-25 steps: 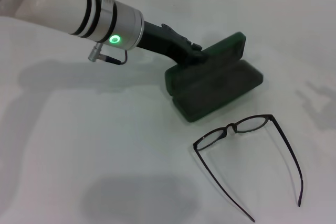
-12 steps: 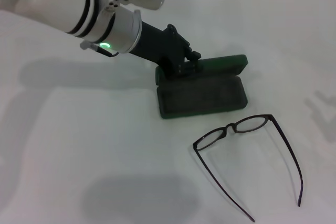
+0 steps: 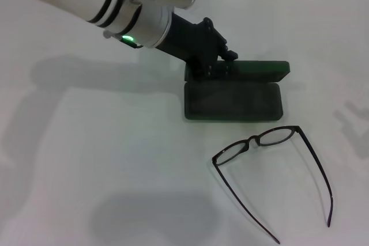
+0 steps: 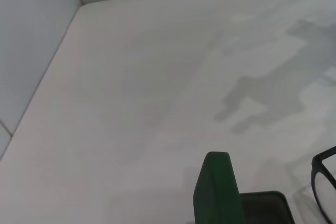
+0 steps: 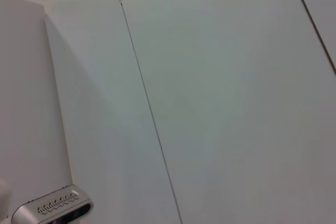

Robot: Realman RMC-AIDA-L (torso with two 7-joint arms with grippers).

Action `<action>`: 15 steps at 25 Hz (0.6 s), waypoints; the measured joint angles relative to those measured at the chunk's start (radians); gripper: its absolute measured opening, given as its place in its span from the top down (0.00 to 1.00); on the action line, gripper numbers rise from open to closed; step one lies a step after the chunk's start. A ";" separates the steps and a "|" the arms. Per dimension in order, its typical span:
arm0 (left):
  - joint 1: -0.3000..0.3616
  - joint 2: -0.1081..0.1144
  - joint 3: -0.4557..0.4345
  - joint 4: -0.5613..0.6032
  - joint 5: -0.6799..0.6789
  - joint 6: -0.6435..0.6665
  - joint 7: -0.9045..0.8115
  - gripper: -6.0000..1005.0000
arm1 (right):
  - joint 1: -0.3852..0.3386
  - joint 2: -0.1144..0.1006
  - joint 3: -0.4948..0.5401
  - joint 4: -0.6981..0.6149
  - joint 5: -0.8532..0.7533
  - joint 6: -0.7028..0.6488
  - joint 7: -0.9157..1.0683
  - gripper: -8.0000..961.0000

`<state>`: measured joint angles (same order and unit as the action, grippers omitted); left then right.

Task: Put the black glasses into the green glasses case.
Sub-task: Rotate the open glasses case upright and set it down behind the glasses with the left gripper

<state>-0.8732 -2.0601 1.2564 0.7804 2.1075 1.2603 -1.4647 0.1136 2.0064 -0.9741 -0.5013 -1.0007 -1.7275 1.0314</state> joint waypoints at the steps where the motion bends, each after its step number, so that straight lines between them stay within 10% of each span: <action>1: -0.005 0.000 0.000 -0.006 0.000 -0.002 0.009 0.79 | 0.000 0.000 0.000 0.004 0.000 0.000 -0.002 0.70; 15: -0.053 0.013 -0.003 -0.095 0.005 -0.057 0.071 0.77 | -0.007 0.002 -0.003 0.038 -0.017 -0.045 -0.005 0.70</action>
<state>-0.9264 -2.0470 1.2534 0.6853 2.1125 1.2035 -1.3934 0.1062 2.0080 -0.9770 -0.4631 -1.0180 -1.7723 1.0263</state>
